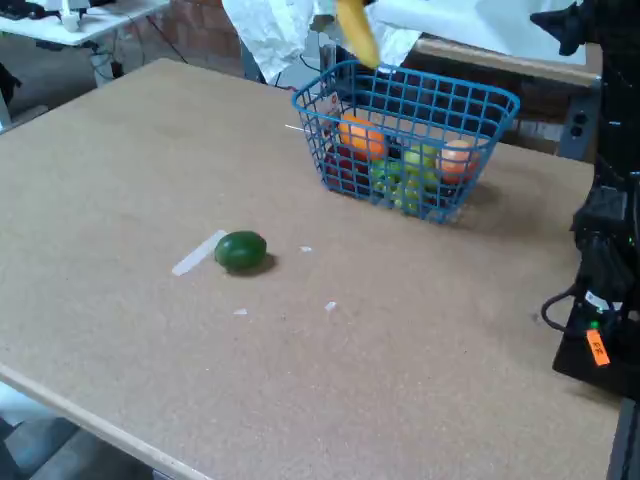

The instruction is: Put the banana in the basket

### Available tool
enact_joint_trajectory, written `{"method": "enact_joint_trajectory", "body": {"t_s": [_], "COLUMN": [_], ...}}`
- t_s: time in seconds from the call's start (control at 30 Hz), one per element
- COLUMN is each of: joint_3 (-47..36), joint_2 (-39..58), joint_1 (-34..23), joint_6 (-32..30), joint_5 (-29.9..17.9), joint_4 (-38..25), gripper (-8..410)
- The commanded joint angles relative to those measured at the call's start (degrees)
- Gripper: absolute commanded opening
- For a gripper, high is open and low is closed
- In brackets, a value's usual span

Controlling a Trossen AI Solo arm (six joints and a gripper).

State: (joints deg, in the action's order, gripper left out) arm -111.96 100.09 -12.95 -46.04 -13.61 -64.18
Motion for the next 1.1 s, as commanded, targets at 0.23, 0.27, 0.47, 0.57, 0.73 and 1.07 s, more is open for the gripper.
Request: {"method": "enact_joint_trajectory", "body": {"t_s": [0.23,0.27,0.47,0.57,0.73,1.07], "joint_3": [0.0,0.0,0.0,0.0,0.0,0.0], "joint_2": [3.9,4.6,10.6,13.4,17.3,23.1], "joint_1": [-12.5,-12.9,-14.3,-14.3,-14.3,-14.3], "joint_6": [-3.0,-3.5,-3.9,-4.0,-4.8,-4.8], "joint_5": [2.8,2.8,2.8,2.8,2.8,2.7], "joint_4": [-0.5,-0.5,1.2,2.8,5.7,8.8], "gripper": [22,22,22,22,22,22]}}
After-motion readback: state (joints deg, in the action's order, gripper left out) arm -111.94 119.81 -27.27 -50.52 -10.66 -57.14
